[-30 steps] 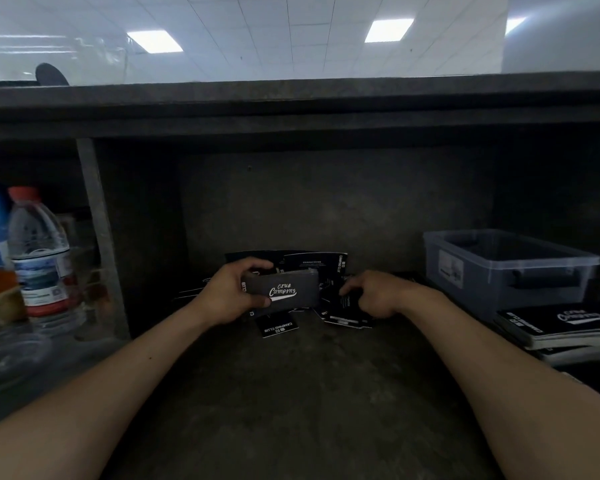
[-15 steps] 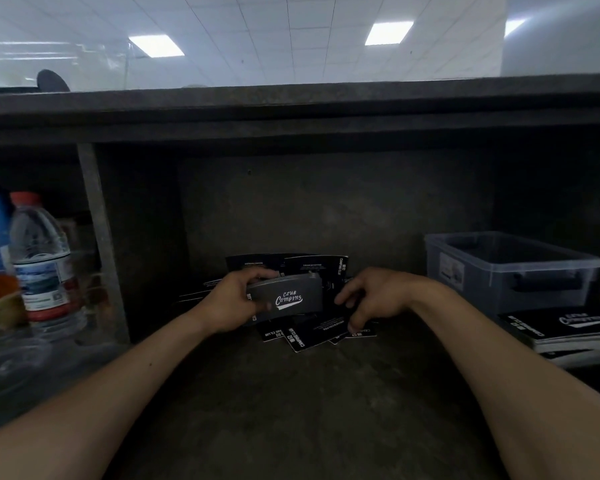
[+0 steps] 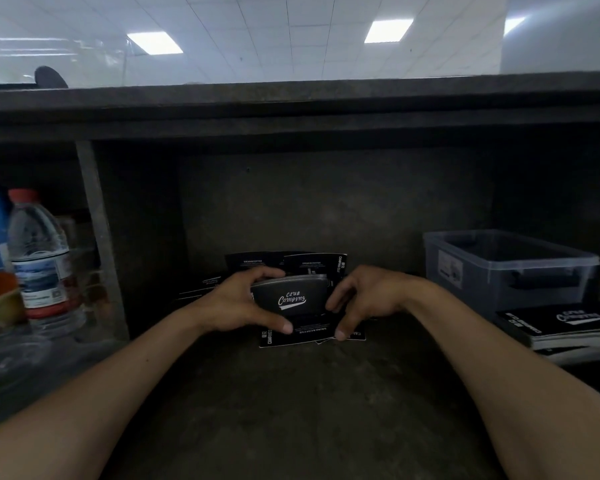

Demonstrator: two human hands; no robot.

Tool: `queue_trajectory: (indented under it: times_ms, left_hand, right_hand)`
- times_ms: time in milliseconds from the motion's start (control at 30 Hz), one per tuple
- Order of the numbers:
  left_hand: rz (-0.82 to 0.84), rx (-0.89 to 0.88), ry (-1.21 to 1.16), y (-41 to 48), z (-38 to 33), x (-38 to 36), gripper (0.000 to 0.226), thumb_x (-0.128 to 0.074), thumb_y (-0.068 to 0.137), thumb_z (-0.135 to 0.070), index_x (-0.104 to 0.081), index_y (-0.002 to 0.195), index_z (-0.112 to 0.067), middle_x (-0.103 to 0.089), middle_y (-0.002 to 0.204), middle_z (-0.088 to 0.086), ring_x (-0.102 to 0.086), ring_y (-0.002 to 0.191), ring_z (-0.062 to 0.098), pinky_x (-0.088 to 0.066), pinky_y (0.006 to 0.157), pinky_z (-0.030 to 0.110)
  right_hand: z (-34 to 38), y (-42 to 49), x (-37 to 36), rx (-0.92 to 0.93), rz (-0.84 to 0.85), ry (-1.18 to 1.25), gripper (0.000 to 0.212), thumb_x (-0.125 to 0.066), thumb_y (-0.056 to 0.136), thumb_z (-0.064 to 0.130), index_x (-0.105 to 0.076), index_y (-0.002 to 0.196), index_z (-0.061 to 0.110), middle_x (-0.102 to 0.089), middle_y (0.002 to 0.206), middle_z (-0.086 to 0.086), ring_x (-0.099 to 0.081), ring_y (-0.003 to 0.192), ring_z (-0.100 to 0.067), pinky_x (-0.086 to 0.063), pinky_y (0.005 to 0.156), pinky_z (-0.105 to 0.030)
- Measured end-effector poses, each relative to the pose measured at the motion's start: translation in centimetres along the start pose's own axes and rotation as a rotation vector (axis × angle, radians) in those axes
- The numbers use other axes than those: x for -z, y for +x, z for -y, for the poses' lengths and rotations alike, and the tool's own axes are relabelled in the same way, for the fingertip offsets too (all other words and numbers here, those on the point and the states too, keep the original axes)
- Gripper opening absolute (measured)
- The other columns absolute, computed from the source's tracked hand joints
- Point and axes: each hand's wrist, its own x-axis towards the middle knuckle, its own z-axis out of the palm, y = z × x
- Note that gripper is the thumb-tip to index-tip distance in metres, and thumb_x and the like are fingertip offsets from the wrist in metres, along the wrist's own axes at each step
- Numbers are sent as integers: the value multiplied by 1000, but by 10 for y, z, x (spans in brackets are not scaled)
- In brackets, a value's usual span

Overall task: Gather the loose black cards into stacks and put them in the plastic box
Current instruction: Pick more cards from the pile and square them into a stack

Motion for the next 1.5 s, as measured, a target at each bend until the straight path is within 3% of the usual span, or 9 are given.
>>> queue_trajectory:
  times_ms: [200,367,500,667,767,967,1167,1333,1500]
  left_hand:
    - [-1,-20,4,2,3,0,94,-99,38,-48,-58,122,-42,-68,115,-18,-64,107,-5,-52,89,15]
    - [-29,-74,0,4,-1,0,46,-82,80,-25,-63,122,-35,-69,114,-13,-65,102,-4,-50,82,8]
    - [-84,-130,-35,6,1,-4,25,-58,99,-13,-66,122,-21,-70,115,-7,-67,105,2,-52,86,14]
    - [-197,-157,43,8,6,-3,26,-59,98,-11,-69,122,-15,-70,118,-3,-65,110,9,-52,97,26]
    - [-194,-147,45,8,7,-3,27,-63,95,-11,-69,122,-16,-70,118,-3,-66,109,8,-53,96,26]
    - [-166,-119,15,5,1,-6,29,-68,92,-13,-66,120,-19,-69,111,-7,-66,106,8,-52,92,17]
    - [-112,-25,-26,-1,-7,-4,58,-75,69,-62,-66,120,-34,-68,113,-15,-65,102,0,-51,89,22]
    - [-143,-82,99,3,1,-3,47,-78,83,-11,-62,124,-28,-67,117,-5,-64,106,3,-53,97,27]
    - [-169,-59,26,7,6,-3,50,-63,86,8,-63,116,-33,-70,113,0,-67,108,15,-54,97,33]
  right_hand:
    - [-5,2,0,83,-105,71,40,-94,54,41,-78,89,28,-76,86,14,-70,85,-4,-54,74,-21]
    - [-2,6,-8,143,-308,238,22,-82,78,37,-73,84,18,-76,76,2,-74,68,-16,-53,59,-24]
    - [-7,8,-1,58,-407,31,8,-79,82,30,-72,81,25,-70,77,10,-65,75,-8,-52,73,-23]
    - [-3,-9,12,-147,-20,-224,50,-75,74,10,-71,113,41,-49,91,20,-50,81,1,-39,61,-15]
    - [-4,-11,15,-128,-1,-212,57,-78,74,7,-69,117,43,-50,100,17,-54,105,-8,-46,79,-18]
    - [-7,-13,15,-29,-14,-104,32,-81,79,20,-75,104,37,-62,81,25,-58,69,7,-46,59,-10]
    - [-4,-3,4,64,-242,225,3,-71,90,18,-74,91,18,-75,90,-5,-72,79,-13,-57,69,-27]
    - [-4,13,-9,82,-457,144,14,-81,81,23,-68,84,22,-74,81,-1,-67,73,-11,-52,69,-25]
    - [-10,0,-2,-32,-109,-183,60,-53,82,-6,-67,122,37,-58,135,5,-56,116,-12,-42,84,-12]
